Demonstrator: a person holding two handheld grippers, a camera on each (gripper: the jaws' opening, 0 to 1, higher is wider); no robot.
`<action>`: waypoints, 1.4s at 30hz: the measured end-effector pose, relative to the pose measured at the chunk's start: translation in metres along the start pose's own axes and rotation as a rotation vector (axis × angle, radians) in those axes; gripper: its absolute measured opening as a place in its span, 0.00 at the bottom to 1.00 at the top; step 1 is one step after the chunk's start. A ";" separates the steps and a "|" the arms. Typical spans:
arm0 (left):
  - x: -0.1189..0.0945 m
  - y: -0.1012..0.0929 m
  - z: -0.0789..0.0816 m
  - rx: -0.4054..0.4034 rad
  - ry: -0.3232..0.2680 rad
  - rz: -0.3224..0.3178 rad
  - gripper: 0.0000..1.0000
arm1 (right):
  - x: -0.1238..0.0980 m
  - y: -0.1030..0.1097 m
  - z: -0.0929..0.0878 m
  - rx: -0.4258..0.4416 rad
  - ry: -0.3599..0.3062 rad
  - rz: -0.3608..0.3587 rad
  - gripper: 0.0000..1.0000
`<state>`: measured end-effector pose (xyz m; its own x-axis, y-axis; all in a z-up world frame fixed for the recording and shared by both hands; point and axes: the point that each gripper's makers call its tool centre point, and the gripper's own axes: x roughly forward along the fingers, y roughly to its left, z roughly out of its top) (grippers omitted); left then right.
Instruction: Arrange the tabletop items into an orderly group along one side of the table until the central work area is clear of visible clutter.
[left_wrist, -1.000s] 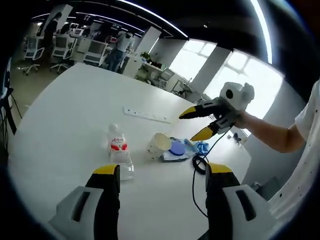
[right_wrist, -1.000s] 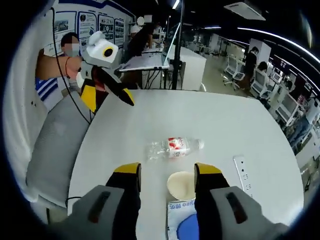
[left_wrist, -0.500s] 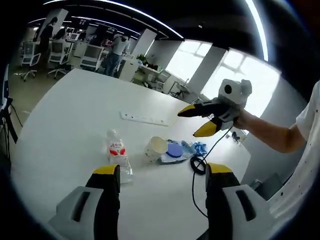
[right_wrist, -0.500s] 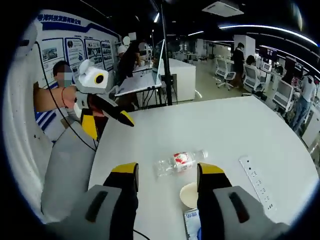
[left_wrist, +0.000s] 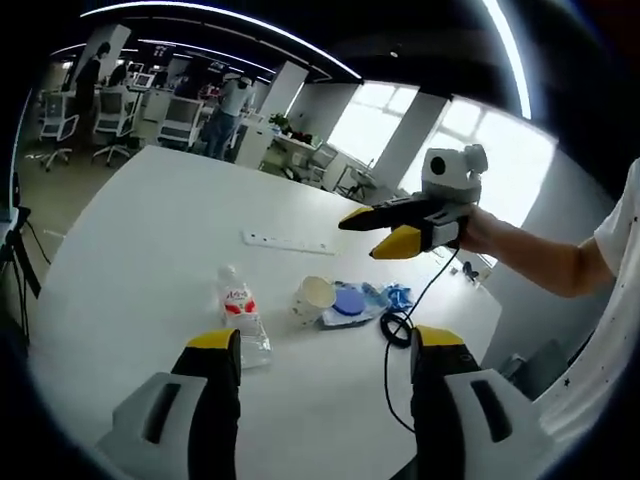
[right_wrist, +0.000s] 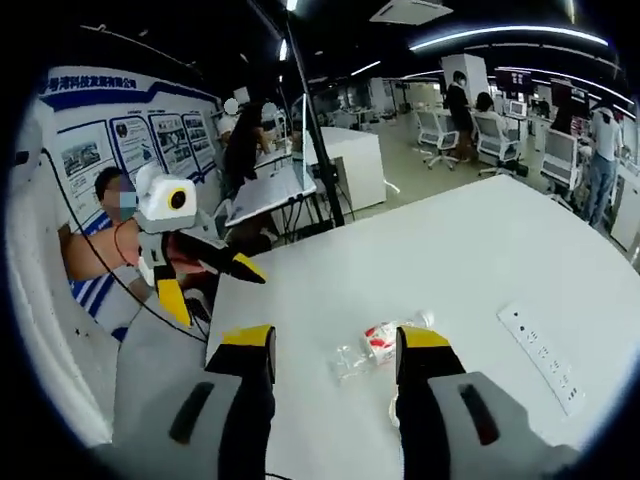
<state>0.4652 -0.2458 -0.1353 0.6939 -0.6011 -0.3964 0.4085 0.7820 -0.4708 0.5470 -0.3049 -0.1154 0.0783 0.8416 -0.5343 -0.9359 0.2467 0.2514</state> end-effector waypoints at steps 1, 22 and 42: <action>-0.001 0.000 0.000 0.001 0.000 -0.002 0.70 | 0.002 -0.001 0.003 -0.001 -0.007 -0.003 0.47; -0.036 0.016 0.003 0.014 -0.027 -0.026 0.70 | 0.077 -0.059 0.014 0.359 0.023 -0.154 0.49; -0.061 0.049 -0.004 -0.020 -0.061 -0.027 0.70 | 0.131 -0.114 -0.022 0.615 0.158 -0.303 0.46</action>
<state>0.4402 -0.1714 -0.1373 0.7178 -0.6103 -0.3351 0.4160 0.7619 -0.4965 0.6560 -0.2338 -0.2318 0.2099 0.6245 -0.7523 -0.5129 0.7254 0.4590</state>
